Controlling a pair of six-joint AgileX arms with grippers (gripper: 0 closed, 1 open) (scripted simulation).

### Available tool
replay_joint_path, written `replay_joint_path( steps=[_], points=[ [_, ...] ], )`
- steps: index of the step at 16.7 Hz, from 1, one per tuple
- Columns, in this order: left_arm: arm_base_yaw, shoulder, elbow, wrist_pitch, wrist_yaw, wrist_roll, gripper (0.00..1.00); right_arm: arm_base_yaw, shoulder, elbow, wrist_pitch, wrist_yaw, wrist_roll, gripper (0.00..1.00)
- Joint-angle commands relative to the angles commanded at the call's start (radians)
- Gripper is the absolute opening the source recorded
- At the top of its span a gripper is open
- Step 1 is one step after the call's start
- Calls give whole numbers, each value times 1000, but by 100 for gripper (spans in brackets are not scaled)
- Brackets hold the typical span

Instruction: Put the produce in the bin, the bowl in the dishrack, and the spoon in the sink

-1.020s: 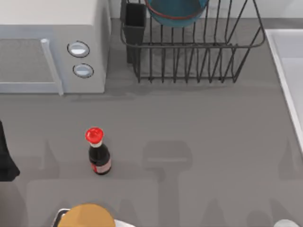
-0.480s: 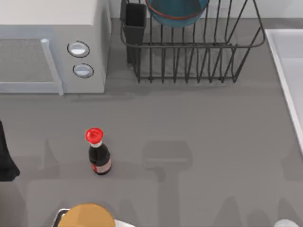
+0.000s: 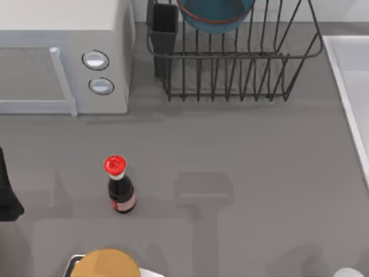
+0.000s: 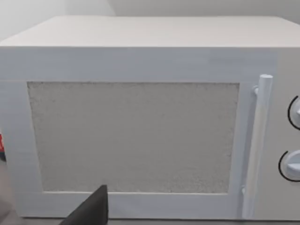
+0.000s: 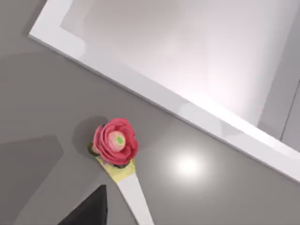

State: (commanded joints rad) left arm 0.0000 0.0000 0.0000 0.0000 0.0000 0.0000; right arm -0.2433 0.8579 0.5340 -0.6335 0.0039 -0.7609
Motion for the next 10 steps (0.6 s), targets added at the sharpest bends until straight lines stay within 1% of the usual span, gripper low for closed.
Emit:
replay_joint_path(
  steps=[5, 8, 10],
  points=[
    [0, 0, 0, 0, 0, 0, 100, -105, 365, 232, -273, 0, -324, 100],
    [0, 0, 0, 0, 0, 0, 100, -147, 505, 328, -376, -5, -454, 100],
    [0, 0, 0, 0, 0, 0, 100, -162, 553, 363, -412, -8, -500, 100]
  ],
)
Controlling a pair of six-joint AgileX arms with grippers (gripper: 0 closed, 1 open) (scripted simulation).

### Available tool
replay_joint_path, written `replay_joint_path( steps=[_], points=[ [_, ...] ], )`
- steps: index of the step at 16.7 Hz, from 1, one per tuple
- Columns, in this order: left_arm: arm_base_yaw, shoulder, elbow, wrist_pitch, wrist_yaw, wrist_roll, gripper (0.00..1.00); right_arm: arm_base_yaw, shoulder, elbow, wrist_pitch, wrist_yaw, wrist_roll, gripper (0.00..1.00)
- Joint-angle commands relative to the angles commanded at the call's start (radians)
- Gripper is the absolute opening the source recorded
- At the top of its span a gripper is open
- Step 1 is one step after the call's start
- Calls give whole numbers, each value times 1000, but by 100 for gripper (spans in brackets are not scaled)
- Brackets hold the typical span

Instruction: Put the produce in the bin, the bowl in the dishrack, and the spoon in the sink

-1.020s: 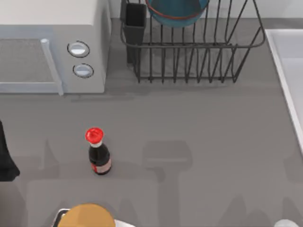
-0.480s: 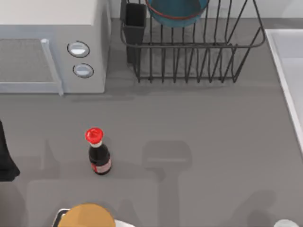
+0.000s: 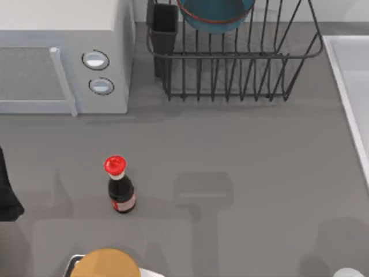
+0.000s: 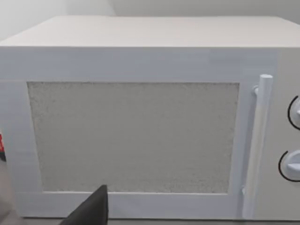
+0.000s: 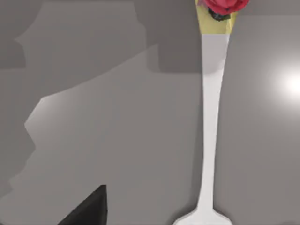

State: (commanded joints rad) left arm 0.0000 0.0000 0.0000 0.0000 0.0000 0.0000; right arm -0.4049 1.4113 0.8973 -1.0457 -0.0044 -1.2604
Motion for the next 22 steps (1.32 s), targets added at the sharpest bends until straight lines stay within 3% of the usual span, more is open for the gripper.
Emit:
replay_joint_path(
  steps=[7, 16, 22],
  points=[
    [0, 0, 0, 0, 0, 0, 100, 1, 14, -6, 11, 0, -6, 100],
    [0, 0, 0, 0, 0, 0, 100, 3, 205, -217, 419, -1, 1, 100],
    [0, 0, 0, 0, 0, 0, 100, 3, 228, -242, 461, -1, 1, 100]
  ],
)
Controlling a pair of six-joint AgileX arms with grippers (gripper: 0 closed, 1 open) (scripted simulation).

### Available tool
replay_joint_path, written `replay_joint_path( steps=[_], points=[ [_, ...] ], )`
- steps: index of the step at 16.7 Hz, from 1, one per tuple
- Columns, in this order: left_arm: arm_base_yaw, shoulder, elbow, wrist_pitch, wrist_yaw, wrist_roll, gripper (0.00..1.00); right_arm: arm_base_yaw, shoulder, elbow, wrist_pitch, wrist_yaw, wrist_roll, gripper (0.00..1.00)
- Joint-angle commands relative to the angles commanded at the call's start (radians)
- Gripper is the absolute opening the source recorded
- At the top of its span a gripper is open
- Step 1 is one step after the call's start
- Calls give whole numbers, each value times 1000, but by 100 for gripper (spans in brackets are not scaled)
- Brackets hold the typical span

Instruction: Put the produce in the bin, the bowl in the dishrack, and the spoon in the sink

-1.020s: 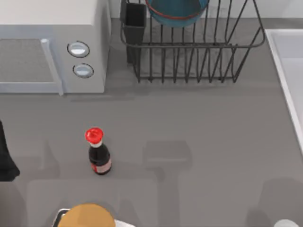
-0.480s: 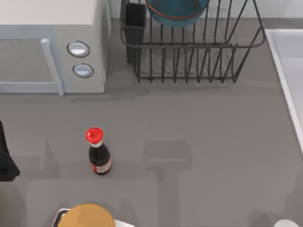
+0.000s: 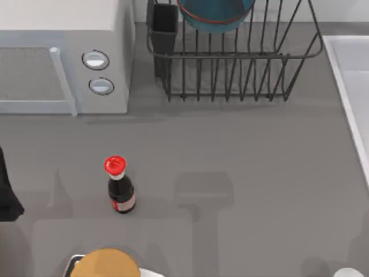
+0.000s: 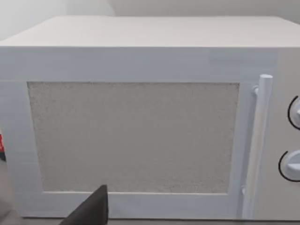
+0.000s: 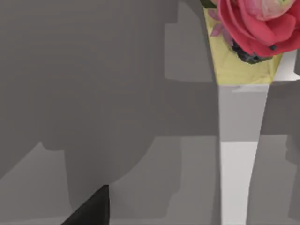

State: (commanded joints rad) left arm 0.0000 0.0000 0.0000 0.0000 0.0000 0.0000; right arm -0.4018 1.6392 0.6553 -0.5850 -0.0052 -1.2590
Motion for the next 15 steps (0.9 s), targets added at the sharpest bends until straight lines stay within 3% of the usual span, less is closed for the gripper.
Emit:
replay_joint_path(
  steps=[13, 15],
  points=[
    [0, 0, 0, 0, 0, 0, 100, 0, 0, 0, 0, 0, 0, 2],
    [0, 0, 0, 0, 0, 0, 100, 0, 0, 0, 0, 0, 0, 0]
  ],
)
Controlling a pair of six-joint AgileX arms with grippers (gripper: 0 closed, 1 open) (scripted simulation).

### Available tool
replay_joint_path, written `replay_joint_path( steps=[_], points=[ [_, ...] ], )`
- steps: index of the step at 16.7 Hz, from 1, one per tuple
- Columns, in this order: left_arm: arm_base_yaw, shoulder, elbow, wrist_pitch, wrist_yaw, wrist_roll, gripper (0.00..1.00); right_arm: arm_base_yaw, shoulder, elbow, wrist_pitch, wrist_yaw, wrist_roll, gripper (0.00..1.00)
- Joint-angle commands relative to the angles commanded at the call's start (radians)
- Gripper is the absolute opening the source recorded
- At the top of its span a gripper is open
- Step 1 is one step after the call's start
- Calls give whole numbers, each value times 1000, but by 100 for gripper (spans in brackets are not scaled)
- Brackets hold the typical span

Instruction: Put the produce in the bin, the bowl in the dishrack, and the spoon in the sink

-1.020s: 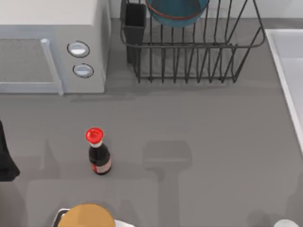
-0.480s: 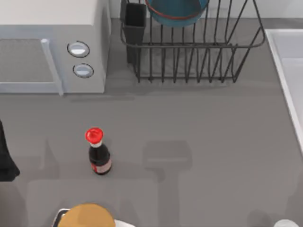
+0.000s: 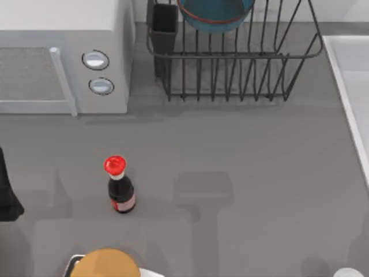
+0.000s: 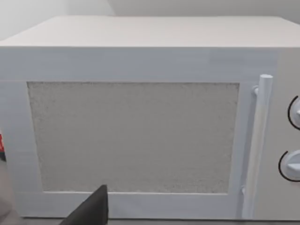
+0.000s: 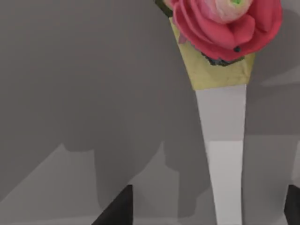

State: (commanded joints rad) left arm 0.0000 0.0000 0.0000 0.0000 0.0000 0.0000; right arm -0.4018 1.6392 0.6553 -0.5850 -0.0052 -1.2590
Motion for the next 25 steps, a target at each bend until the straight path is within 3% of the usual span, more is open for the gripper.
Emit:
replay_joint_path(
  steps=[6, 7, 11, 18, 25],
  points=[
    [0, 0, 0, 0, 0, 0, 100, 0, 0, 0, 0, 0, 0, 0],
    [0, 0, 0, 0, 0, 0, 100, 4, -69, 38, -107, -1, 40, 0],
    [0, 0, 0, 0, 0, 0, 100, 0, -96, 95, -181, -1, 34, 0],
    [0, 0, 0, 0, 0, 0, 100, -2, -220, 292, -529, -1, 31, 0],
    [0, 0, 0, 0, 0, 0, 100, 0, -238, 314, -556, -1, 34, 0]
  ],
)
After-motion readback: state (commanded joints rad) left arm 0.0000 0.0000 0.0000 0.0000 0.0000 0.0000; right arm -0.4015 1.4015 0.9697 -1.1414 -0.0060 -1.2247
